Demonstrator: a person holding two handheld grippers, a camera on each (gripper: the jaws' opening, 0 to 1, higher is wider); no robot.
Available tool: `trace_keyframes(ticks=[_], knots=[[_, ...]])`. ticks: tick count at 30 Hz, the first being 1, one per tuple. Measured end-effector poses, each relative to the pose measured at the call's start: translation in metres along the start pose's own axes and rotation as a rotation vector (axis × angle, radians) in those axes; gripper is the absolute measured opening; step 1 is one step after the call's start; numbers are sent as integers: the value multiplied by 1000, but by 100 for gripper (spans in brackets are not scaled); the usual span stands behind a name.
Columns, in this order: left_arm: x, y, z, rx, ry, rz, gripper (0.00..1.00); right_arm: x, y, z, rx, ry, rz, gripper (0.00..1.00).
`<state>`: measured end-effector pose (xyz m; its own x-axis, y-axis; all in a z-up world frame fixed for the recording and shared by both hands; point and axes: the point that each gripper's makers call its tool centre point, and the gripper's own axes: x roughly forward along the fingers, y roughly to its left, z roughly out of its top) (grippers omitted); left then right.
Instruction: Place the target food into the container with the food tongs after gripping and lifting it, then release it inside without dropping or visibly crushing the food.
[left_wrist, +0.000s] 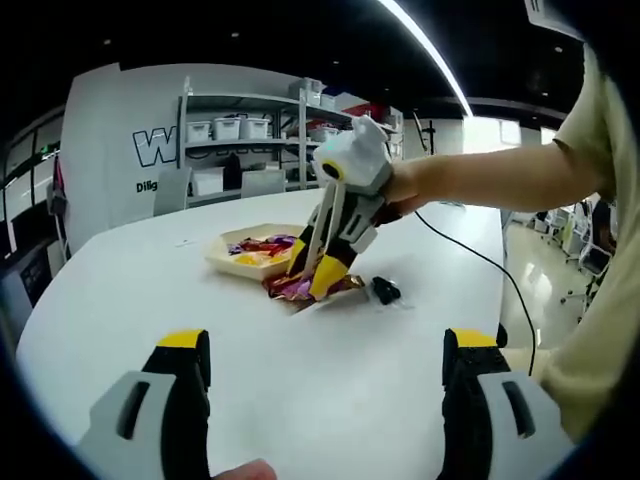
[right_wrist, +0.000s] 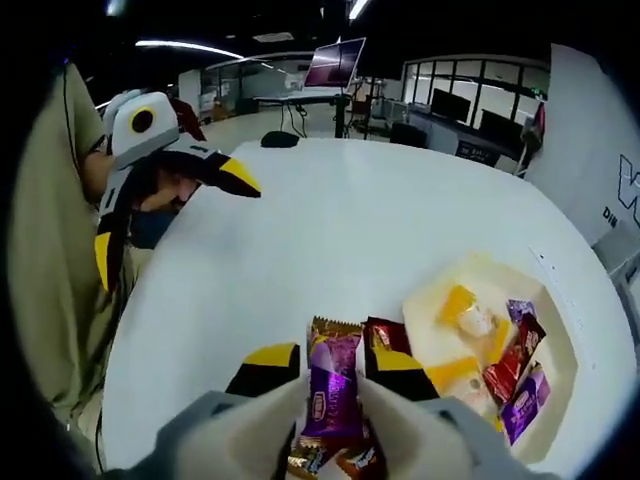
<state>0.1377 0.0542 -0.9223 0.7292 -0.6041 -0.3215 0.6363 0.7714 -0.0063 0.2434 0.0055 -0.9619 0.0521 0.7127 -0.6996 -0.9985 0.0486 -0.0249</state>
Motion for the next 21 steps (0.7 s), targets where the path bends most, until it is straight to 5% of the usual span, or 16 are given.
trace_keyframes(ticks=[21], knots=[[-2,-1,5,9,-8,0,94,-12,1,13,37,9,-22,18]])
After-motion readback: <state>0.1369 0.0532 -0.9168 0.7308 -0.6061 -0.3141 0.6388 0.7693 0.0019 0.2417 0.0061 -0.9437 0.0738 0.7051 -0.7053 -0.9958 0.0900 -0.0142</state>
